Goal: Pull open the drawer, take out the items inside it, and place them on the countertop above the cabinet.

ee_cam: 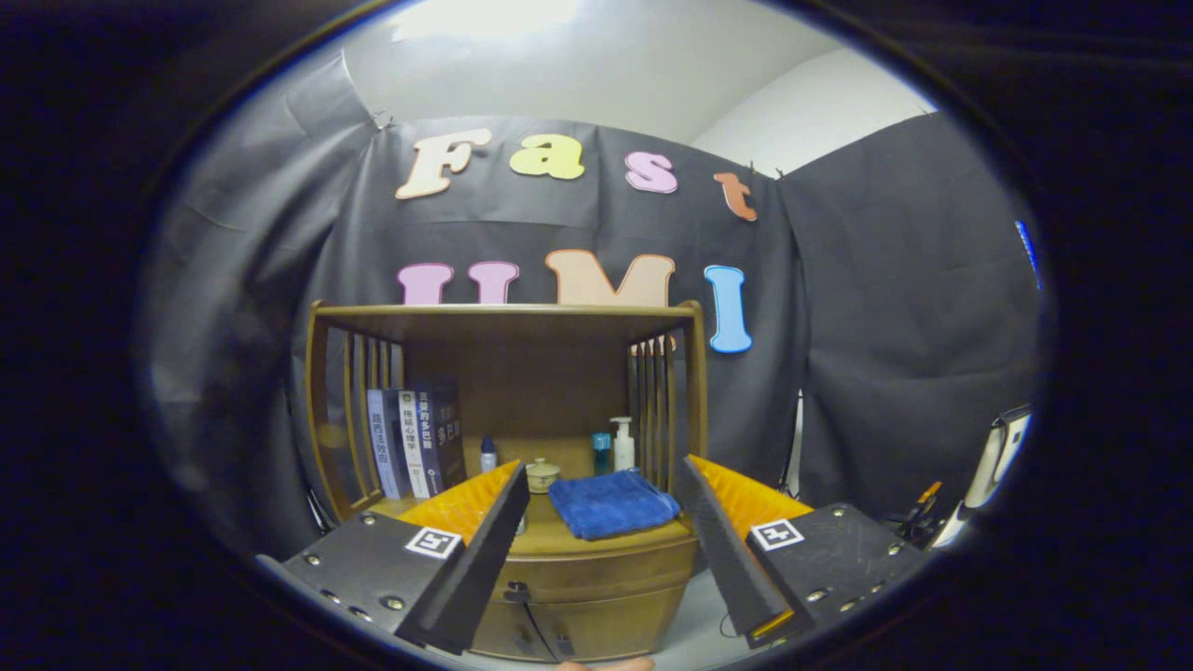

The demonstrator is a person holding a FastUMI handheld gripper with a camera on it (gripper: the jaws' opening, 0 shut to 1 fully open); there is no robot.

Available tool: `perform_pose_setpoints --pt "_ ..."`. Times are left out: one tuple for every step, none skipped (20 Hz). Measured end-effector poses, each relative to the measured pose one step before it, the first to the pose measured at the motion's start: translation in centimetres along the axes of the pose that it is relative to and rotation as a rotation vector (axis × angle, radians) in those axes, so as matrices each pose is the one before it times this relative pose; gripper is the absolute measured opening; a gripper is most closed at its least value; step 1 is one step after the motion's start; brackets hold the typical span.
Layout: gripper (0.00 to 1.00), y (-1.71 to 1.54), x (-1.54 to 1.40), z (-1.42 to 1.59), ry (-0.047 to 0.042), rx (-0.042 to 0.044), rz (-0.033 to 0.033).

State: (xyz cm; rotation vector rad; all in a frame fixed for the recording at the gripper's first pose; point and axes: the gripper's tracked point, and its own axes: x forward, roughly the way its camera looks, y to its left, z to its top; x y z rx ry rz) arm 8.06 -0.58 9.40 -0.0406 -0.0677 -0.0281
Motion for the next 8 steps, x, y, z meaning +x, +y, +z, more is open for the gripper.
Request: perform_pose_setpoints --pt "0.97 0.183 -0.233 0.140 -0.00782 0.00297 0.02280" --pt "0.97 0.159 -0.153 -0.122 -0.00288 0.00517 0.02434" --pt "0.97 0.076 -0.083 -0.163 0.00048 0.00519 0.01936" --pt "0.95 -0.369 -0.266 -0.162 0.00106 -0.00022 0.00800" --pt "0.94 -0.294 -0.160 -0.151 -0.00016 -0.00556 0.00889" --pt "0.92 -0.204 -0.143 -0.108 -0.00608 -0.00602 0.00617" --pt "0.90 -0.556 -0.033 -0.162 -0.00368 -0.00947 -0.01078" --pt "0.90 -0.830 -0.296 -0.253 -0.00343 -0.01119 -0.01328"
